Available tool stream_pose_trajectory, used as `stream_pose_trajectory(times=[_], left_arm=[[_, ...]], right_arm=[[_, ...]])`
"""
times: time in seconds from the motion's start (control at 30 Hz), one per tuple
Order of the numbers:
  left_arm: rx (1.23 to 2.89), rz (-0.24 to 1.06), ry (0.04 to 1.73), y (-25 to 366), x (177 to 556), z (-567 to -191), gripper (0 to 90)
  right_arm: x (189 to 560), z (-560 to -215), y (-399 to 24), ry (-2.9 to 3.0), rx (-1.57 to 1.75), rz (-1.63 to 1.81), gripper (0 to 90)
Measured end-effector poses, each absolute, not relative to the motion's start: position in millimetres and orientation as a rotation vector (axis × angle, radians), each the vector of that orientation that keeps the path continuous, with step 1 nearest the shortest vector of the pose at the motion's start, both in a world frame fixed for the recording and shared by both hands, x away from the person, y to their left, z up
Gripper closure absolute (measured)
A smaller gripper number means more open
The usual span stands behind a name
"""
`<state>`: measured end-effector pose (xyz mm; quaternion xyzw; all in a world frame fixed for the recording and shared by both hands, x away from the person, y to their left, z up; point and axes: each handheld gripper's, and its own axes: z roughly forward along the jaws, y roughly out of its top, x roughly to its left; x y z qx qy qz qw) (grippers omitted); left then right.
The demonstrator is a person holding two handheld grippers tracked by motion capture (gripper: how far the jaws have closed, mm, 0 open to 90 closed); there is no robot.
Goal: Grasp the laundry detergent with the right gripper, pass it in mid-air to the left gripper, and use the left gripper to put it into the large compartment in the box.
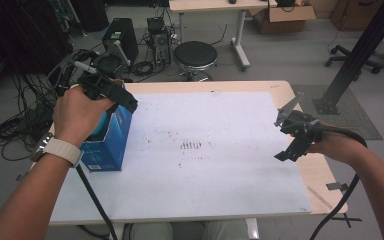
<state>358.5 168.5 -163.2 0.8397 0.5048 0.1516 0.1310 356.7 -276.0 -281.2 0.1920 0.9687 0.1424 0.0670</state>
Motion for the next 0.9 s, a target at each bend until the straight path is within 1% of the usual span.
stream_pose_trajectory(times=[0.2, 0.53, 0.9], left_arm=[[2.506, 0.410, 1.365, 155, 353, -166, 8.2], [2.631, 0.353, 1.149, 139, 343, -177, 8.2], [2.749, 0.299, 0.925, 133, 338, -189, 8.2]], right_arm=[[359, -279, -274, 2.920, 0.574, 0.430, 7.0], [366, -279, -272, 2.923, 0.582, 0.425, 6.9], [372, -278, -270, 2.926, 0.587, 0.420, 6.9]])
